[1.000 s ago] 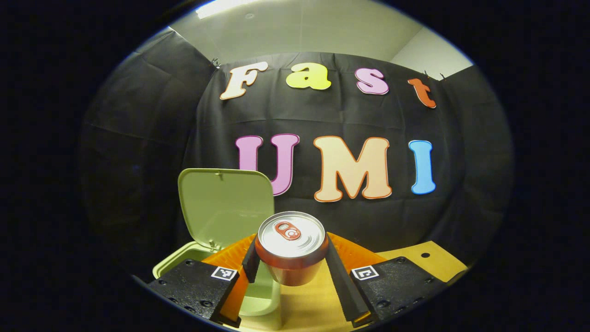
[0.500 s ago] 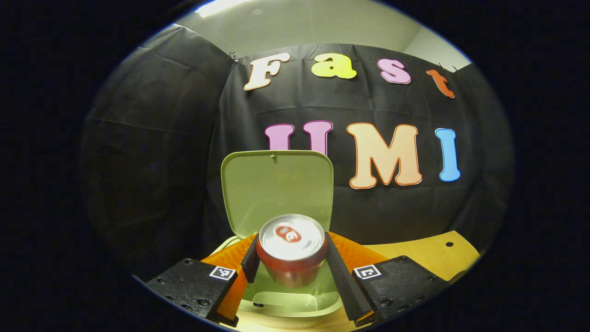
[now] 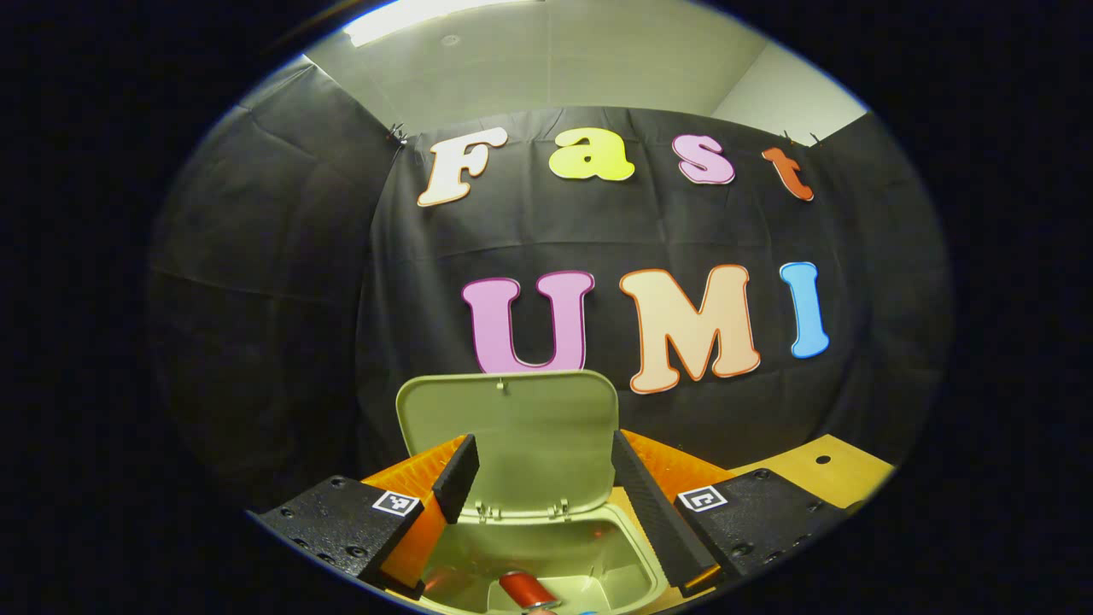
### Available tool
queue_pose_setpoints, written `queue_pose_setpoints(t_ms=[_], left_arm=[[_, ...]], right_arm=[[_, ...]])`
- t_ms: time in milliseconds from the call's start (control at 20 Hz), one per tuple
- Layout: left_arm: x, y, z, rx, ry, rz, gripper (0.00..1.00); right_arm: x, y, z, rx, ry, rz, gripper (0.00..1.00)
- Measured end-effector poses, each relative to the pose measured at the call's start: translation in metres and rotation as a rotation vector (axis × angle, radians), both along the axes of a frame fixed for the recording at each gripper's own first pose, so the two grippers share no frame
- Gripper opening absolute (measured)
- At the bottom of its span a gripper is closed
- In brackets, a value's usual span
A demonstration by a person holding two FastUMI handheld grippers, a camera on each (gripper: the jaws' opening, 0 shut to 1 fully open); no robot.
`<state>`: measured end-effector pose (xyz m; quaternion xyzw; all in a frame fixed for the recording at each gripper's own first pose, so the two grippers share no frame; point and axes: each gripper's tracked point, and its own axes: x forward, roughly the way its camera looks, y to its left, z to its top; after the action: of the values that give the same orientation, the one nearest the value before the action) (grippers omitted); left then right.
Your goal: Press the lid of the desktop garbage bin to open it, pick up the crumpled paper on the desktop and throw it into the bin, then pick up the pop can on the desktop and drop it into the bin, and finally close the garbage bin lid.
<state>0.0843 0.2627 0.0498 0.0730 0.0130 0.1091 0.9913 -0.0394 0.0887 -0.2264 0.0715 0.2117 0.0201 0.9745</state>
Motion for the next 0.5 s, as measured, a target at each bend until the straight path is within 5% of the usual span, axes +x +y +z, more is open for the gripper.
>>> queue_pose_setpoints(t_ms=[500], left_arm=[[0.070,0.039,0.044,0.018,-0.029,-0.056,0.95]], right_arm=[[-0.008,0.020,0.006,-0.031,-0.010,-0.072,0.97]])
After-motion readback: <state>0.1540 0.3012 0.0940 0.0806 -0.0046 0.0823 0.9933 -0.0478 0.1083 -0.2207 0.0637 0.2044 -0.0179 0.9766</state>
